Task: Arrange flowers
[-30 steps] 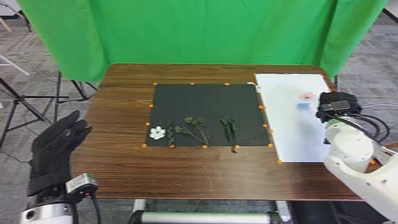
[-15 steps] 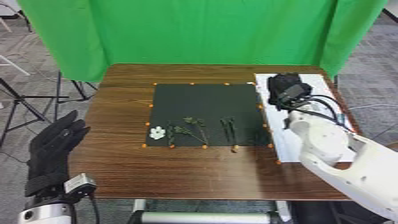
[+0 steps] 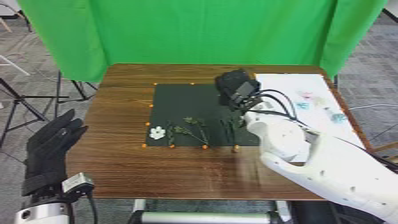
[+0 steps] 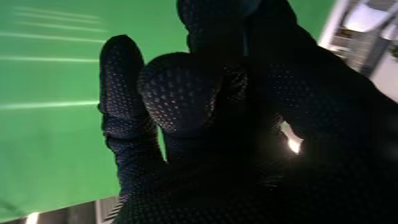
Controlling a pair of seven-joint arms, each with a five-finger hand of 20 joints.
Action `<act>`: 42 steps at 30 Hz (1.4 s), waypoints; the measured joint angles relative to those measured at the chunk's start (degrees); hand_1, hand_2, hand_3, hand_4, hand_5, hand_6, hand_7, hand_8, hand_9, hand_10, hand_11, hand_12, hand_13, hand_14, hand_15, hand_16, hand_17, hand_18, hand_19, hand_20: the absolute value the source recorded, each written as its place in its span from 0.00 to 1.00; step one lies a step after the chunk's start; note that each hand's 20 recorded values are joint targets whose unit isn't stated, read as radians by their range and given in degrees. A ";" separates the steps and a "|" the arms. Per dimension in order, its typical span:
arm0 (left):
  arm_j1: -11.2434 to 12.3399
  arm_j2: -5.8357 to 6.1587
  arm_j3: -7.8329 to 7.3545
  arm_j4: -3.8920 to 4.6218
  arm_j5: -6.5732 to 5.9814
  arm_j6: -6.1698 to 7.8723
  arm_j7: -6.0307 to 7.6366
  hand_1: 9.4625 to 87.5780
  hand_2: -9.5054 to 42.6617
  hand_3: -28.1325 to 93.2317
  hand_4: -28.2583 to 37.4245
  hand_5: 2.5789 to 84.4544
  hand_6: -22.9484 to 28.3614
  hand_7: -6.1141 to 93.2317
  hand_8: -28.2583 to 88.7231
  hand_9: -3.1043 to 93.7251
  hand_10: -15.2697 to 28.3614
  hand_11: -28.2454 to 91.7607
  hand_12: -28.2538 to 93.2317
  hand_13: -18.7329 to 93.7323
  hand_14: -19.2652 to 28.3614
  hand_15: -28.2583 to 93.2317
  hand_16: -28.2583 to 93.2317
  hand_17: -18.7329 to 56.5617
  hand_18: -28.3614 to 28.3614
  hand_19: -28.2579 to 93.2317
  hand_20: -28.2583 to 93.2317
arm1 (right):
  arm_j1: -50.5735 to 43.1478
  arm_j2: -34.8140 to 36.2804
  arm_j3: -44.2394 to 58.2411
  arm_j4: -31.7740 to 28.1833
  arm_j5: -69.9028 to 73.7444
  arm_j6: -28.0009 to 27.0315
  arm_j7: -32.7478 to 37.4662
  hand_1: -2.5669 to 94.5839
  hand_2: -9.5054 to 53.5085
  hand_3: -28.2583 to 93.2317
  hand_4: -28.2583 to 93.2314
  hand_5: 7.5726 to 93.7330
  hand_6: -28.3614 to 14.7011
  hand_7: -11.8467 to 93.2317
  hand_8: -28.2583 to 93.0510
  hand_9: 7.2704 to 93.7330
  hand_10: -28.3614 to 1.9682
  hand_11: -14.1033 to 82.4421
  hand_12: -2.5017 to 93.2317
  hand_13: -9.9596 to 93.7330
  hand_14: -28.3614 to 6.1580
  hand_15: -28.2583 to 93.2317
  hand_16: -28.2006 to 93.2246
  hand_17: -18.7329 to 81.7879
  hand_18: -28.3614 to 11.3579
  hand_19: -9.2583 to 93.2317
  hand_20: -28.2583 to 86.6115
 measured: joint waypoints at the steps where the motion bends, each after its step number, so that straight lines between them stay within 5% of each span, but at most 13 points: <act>1: -0.04 0.00 0.00 0.00 0.06 -0.01 -0.03 0.21 0.30 0.92 0.14 0.46 0.65 0.22 0.15 0.39 0.81 0.54 0.28 0.37 0.96 0.75 0.09 0.13 0.87 0.72 0.25 | 0.69 -0.91 -1.18 0.28 -0.02 0.20 -0.01 0.57 0.04 0.85 0.00 0.84 0.63 0.35 0.28 0.93 0.69 0.42 0.36 0.90 0.73 0.78 0.41 0.58 0.24 1.00 0.22; 11: -1.15 0.00 0.00 0.33 0.59 -0.54 -0.62 0.21 0.30 0.92 0.14 0.46 0.65 0.22 0.15 0.39 0.81 0.54 0.28 0.37 0.96 0.75 0.09 0.13 0.87 0.72 0.25 | 1.57 -10.65 -2.53 6.08 -3.22 -0.76 -3.01 0.57 0.04 0.86 0.00 0.84 0.64 0.35 0.28 0.93 0.69 0.42 0.36 0.90 0.73 0.78 0.41 0.58 0.24 1.00 0.22; 26: -4.23 -0.09 1.24 1.58 1.13 -2.17 -1.98 0.21 0.30 0.92 0.14 0.46 0.65 0.22 0.15 0.39 0.81 0.54 0.28 0.37 0.96 0.75 0.09 0.13 0.87 0.72 0.25 | -11.39 -26.10 12.78 13.25 -16.01 -7.82 -12.99 0.57 0.04 0.86 0.00 0.84 0.64 0.35 0.28 0.93 0.68 0.42 0.36 0.90 0.73 0.78 0.41 0.57 0.24 1.00 0.22; 42: -6.67 -0.19 1.98 2.42 1.32 -3.15 -2.52 0.21 0.30 0.92 0.14 0.46 0.65 0.22 0.15 0.39 0.81 0.54 0.28 0.37 0.96 0.75 0.09 0.13 0.87 0.72 0.25 | -10.95 -29.32 8.30 17.43 -16.31 -8.77 -10.66 0.57 0.05 0.85 0.00 0.84 0.64 0.35 0.28 0.93 0.67 0.43 0.36 0.89 0.73 0.78 0.41 0.57 0.24 1.00 0.21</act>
